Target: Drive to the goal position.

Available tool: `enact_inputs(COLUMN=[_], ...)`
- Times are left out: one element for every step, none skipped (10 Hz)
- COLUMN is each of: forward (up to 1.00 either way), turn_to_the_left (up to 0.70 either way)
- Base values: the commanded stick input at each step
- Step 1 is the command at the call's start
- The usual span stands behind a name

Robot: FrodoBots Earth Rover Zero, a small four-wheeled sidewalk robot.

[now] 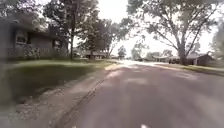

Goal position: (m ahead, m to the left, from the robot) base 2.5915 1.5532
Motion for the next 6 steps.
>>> enact_inputs(forward=[1.00,1.00,1.00,1.00,1.00,1.00], turn_to_the_left=[0.00,-0.08,-0.16,-0.11,-0.06,0.00])
